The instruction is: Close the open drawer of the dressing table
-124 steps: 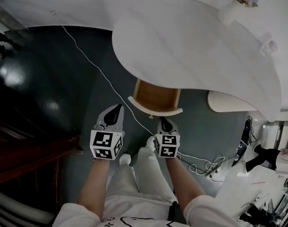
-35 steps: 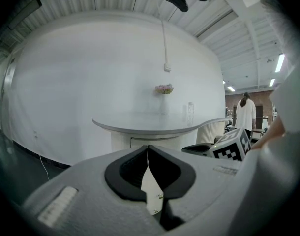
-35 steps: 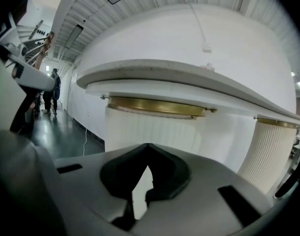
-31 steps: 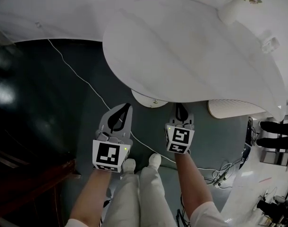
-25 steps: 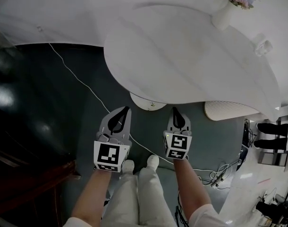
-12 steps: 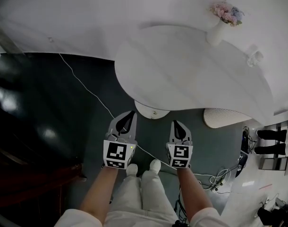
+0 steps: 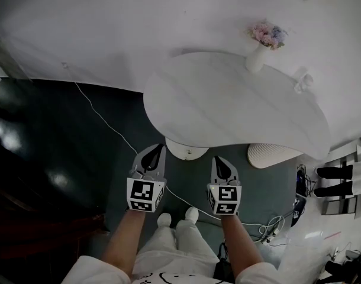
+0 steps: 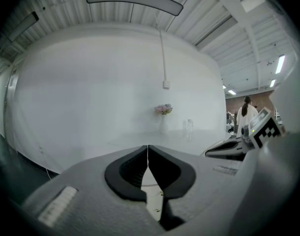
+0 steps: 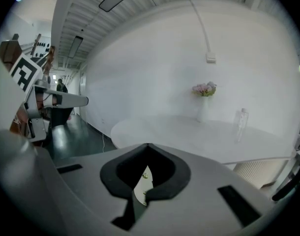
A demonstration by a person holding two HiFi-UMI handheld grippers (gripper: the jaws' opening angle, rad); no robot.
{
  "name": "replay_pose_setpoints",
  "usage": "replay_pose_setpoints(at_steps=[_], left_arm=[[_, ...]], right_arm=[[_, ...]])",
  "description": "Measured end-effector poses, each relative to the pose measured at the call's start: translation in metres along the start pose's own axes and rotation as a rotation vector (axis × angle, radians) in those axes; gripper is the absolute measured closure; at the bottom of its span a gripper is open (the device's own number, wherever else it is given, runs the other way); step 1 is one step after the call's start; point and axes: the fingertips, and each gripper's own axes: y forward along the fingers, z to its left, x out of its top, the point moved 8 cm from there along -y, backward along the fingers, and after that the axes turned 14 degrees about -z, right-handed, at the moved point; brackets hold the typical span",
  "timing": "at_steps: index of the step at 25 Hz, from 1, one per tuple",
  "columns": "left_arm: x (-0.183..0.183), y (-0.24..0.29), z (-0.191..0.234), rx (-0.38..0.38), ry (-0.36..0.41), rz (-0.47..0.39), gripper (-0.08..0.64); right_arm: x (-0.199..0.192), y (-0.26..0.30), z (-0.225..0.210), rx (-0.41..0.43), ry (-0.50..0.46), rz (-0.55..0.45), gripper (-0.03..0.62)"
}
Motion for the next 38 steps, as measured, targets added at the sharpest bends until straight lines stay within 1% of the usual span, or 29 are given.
replay_pose_setpoints(at_steps=[6, 11, 17, 22, 26, 30, 34, 38], left_arm=[[0.034, 0.0, 0.009, -0.015, 0.028, -0.029, 0.541], [0.059, 0.001, 0.005, -0.024, 0.051, -0.061, 0.541], [0.098, 0.003, 0.002, -0.023, 0.065, -0.162, 0.541], [0.127, 0.002, -0.001, -0.029, 0.115, -0.236, 0.541], [0.154, 0.003, -0.005, -0.046, 0.169, -0.285, 0.541], [0.182, 0.003, -0.006, -0.054, 0.207, -0.344, 0.541], [0.206, -0.002, -0.008, -0.057, 0.22, -0.406, 0.541], [0.225, -0.006, -0.009, -0.065, 0.221, -0.441, 0.541]], right_arm=[[0.042, -0.008, -0.005, 0.037, 0.0, -0.035, 0.597], [0.076, -0.013, -0.007, 0.071, -0.039, -0.086, 0.597], [0.122, -0.025, -0.012, 0.049, -0.116, -0.165, 0.597], [0.158, -0.039, -0.014, 0.052, -0.175, -0.256, 0.597], [0.188, -0.049, -0.02, 0.03, -0.195, -0.331, 0.597], [0.22, -0.059, -0.024, 0.007, -0.215, -0.41, 0.597], [0.25, -0.071, -0.027, -0.013, -0.228, -0.485, 0.597], [0.277, -0.084, -0.03, -0.036, -0.221, -0.567, 0.597]])
